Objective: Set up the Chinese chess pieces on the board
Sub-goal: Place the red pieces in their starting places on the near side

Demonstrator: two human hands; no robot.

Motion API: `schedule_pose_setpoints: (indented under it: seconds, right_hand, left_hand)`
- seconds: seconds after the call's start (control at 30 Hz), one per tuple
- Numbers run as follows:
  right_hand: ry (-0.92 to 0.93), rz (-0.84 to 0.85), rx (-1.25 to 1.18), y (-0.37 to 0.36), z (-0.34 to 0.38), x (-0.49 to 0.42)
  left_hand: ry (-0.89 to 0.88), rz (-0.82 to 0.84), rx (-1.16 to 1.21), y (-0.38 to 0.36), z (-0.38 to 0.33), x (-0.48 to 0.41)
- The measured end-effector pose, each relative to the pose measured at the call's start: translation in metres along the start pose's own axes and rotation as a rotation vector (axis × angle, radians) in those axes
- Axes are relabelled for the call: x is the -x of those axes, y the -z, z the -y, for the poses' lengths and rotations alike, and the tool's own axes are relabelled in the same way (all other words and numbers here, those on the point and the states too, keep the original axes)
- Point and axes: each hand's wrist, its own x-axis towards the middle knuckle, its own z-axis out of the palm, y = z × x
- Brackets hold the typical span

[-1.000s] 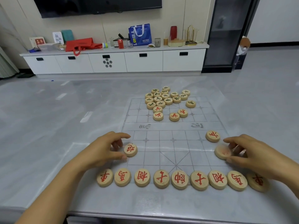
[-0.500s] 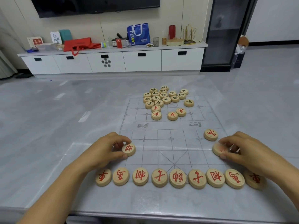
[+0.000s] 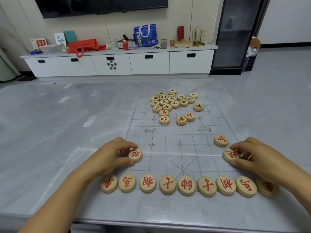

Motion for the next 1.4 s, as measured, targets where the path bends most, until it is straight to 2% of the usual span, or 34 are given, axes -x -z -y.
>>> schedule_pose_setpoints:
  seconds: [1.4]
  right_hand:
    - [-0.011,0.010,-0.019,0.0013,0.0022,0.0008]
  left_hand:
    - [-0.026,0.003,-0.046,-0.0003,-0.0008,0.0018]
